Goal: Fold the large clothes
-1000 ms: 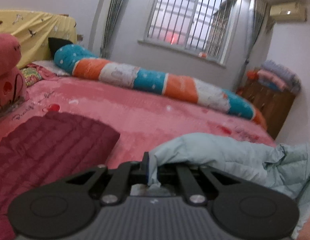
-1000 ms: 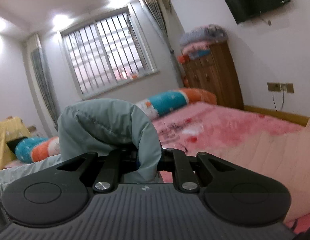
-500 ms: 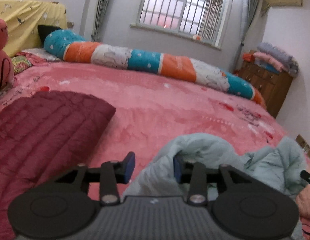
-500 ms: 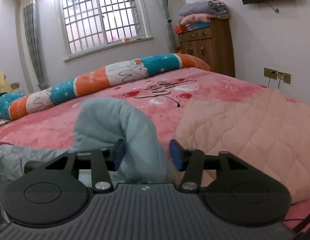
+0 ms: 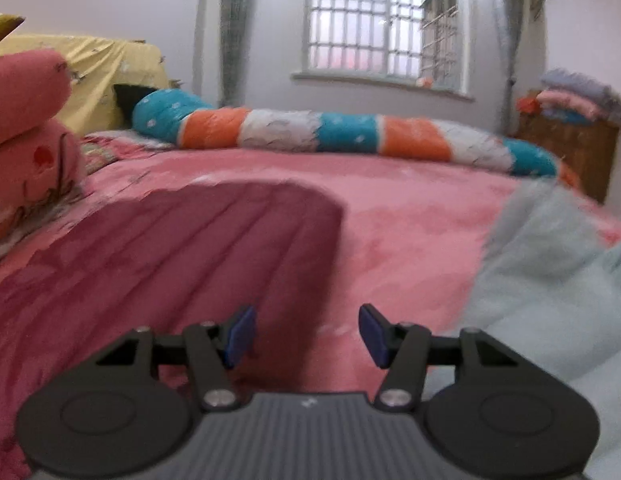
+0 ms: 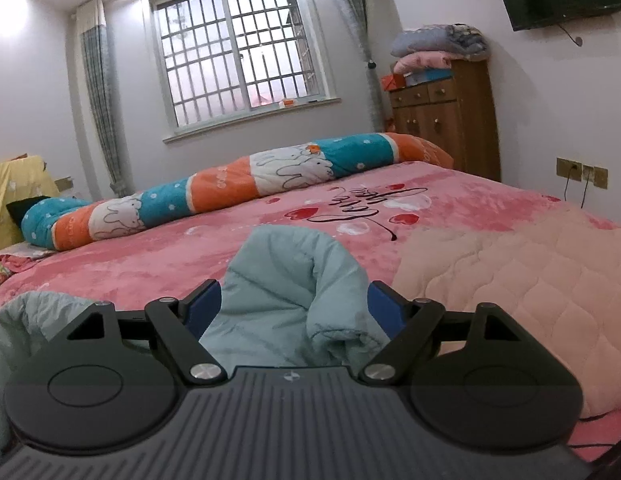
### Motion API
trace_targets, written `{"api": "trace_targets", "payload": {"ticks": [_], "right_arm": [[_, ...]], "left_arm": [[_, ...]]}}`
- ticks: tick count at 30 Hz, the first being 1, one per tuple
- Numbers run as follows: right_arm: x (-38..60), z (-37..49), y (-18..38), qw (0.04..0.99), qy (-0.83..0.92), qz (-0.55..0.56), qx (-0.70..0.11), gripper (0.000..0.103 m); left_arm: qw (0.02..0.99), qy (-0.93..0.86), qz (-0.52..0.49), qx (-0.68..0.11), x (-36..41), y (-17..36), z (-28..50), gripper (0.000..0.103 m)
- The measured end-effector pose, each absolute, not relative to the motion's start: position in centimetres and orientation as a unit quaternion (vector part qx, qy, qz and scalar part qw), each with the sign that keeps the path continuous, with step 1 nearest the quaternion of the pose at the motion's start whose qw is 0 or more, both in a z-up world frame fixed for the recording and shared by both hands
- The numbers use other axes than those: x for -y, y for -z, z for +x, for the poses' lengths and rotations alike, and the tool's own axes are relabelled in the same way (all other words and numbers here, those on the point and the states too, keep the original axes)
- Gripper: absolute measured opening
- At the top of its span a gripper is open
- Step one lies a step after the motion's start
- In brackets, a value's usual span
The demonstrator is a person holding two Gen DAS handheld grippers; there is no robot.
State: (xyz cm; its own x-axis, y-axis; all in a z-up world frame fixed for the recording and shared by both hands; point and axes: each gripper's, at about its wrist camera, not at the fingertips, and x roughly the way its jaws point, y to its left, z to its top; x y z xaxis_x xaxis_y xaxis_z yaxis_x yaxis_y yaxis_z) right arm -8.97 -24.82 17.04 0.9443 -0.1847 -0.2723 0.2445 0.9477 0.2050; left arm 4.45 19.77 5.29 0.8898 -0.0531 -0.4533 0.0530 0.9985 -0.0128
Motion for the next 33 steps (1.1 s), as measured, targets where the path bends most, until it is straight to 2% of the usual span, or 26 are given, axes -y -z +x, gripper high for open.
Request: {"api": "trace_targets", "payload": {"ticks": [6, 7, 9, 10, 14, 19, 28, 33], "right_arm": [[24.4, -9.1, -16.3, 0.979, 0.109, 0.100, -0.137, 0.101], [24.6, -9.0, -15.6, 0.980, 0.109, 0.095, -0.139, 0.101], [24.8, -9.6, -14.2, 0.980, 0.109, 0.084, -0.144, 0.101], [24.8, -9.5, -13.9, 0.980, 0.109, 0.079, -0.147, 0.101], [25.1, -9.3, -13.5, 0.978, 0.109, 0.078, -0.159, 0.102], [24.7, -9.3, -13.2, 0.976, 0.095, 0.069, -0.181, 0.102], [24.7, -10.1, -13.5, 0.973, 0.021, 0.100, -0.205, 0.103], [21.5, -10.5, -12.7, 0.956, -0.076, 0.098, -0.266, 0.103]], "left_arm": [[0.975, -0.011, 0.077, -0.209, -21.8, -4.2, 5.7, 0.056], [0.974, -0.018, 0.092, -0.207, -22.6, -4.3, 6.5, 0.059], [0.972, -0.030, 0.115, -0.204, -24.1, -4.2, 7.3, 0.077], [0.970, -0.039, 0.124, -0.205, -25.3, -4.2, 7.8, 0.079], [0.969, -0.051, 0.109, -0.215, -28.1, -5.0, 8.2, 0.079], [0.975, -0.037, 0.092, -0.199, -26.6, -7.7, 6.4, 0.077], [0.980, 0.117, 0.047, -0.154, -17.2, -15.0, 0.5, 0.076], [0.963, 0.205, 0.040, -0.171, -11.3, -15.7, -1.7, 0.076]]}}
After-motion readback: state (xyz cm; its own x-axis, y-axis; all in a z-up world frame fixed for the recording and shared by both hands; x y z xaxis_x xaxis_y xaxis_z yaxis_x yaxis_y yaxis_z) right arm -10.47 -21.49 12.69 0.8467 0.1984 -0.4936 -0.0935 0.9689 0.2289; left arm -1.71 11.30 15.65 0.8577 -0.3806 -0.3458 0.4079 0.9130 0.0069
